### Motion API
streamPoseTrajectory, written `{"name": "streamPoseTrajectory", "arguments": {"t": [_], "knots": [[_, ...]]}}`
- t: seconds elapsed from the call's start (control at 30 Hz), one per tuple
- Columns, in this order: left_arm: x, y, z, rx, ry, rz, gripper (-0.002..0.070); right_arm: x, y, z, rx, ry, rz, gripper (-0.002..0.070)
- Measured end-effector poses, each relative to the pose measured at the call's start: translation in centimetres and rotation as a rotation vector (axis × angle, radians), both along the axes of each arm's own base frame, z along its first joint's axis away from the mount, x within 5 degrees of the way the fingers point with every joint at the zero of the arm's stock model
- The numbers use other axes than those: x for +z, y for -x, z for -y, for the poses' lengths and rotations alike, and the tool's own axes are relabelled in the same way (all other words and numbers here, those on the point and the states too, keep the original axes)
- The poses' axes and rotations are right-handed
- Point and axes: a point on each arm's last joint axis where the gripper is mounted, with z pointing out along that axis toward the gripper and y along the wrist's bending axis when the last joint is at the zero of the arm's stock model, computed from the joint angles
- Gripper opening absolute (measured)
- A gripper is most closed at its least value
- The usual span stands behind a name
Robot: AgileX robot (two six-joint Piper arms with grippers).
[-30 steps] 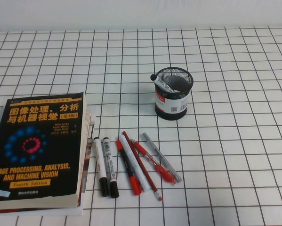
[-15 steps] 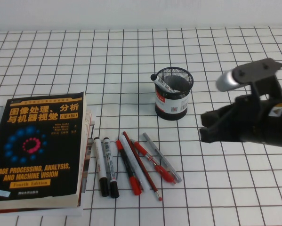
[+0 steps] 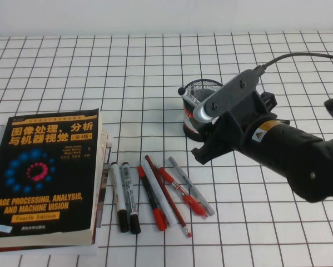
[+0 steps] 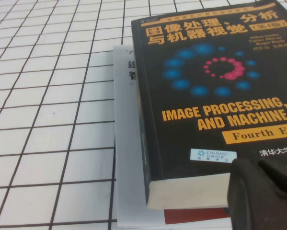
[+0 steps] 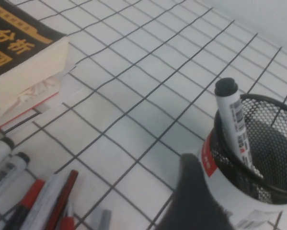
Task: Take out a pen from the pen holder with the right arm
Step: 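Take a marker out of the pen holder and lay it on the table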
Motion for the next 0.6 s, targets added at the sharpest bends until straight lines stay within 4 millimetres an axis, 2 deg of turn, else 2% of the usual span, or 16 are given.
{"name": "streamPoseTrajectory", "arguments": {"t": [0.1,0.3,0.47,0.6], "knots": [[0.0,0.0,0.0,0.000,0.000,0.000,-0.0004,-1.2,-0.5,-0.3,0.012,0.007,0.093,0.0411],[0.0,0.0,0.0,0.000,0.000,0.000,-0.0004,-3.5,-1.0,-1.5,0.090,-0.035,0.257,0.0423],[0.0,0.0,0.0,0.000,0.000,0.000,-0.0004,-4.8,-1.9,-1.6,0.077,-0.085,0.350,0.0424],[0.0,0.0,0.0,0.000,0.000,0.000,-0.0004,-5.8,-2.8,-1.7,0.057,-0.089,0.357,0.0424]]}}
